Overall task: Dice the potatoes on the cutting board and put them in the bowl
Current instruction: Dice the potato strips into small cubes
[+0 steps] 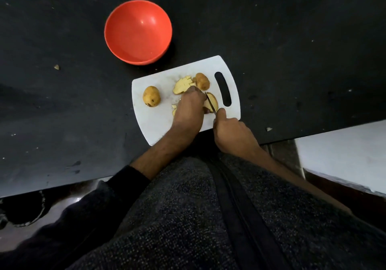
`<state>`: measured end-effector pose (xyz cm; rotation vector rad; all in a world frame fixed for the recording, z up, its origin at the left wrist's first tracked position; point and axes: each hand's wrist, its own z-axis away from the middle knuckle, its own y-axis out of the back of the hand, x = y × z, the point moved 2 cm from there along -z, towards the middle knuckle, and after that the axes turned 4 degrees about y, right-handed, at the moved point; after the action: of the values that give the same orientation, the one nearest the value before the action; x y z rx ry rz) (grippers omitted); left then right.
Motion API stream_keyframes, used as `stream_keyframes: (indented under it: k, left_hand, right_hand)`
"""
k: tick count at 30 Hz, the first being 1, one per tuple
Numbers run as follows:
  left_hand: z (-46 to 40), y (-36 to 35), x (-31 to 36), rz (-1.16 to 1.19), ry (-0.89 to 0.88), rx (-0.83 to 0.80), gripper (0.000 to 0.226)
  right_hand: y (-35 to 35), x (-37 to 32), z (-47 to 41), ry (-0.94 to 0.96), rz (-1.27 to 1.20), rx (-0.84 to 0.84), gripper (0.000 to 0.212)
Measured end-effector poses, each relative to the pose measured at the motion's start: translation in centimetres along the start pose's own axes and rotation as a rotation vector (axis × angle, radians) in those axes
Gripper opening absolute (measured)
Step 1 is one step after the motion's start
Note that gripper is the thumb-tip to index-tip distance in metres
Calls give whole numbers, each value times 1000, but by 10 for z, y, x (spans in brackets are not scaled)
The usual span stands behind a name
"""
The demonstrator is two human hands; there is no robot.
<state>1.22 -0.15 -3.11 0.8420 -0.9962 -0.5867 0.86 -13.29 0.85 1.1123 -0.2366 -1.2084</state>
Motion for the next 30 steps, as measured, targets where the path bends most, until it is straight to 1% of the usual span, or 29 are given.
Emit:
stream_keyframes:
  k: [2, 6, 10, 11, 16, 18, 20, 23, 27, 30]
  left_hand:
    - [0, -1, -1, -30, -6, 16, 6]
    - [0, -1, 0, -32, -38, 28, 12]
    - [-1, 0, 1, 1, -52, 12, 19]
    - [-1, 1, 2, 4, -56, 6, 21]
    - [1, 6, 4, -7, -76, 14, 21]
    - [2, 5, 2, -3, -60, 8, 20]
    - [1, 2, 0, 12, -48, 14, 20]
    - [-1, -1, -4, 16, -29, 22, 18]
    - [-2, -4, -5, 48, 12, 10, 15]
    - [-2, 2, -4, 126, 43, -39, 5]
  right_hand:
    - [-3, -2, -6, 5, 20, 11, 16]
    - [-8, -2, -11, -29, 7, -14, 18]
    - [-13, -2, -16, -62, 27, -48, 33]
    - [-14, -1, -18, -71, 25, -52, 33]
    - [-15, 3, -19, -94, -38, -88, 29]
    - [-17, 7, -12, -120, -66, -141, 24]
    - [-21, 13, -2, -131, -92, -222, 13]
    - [-26, 21, 11, -154, -114, -290, 15]
    - [-22, 23, 19, -117, -39, -271, 14]
    - [-8, 24, 23, -63, -5, -168, 16]
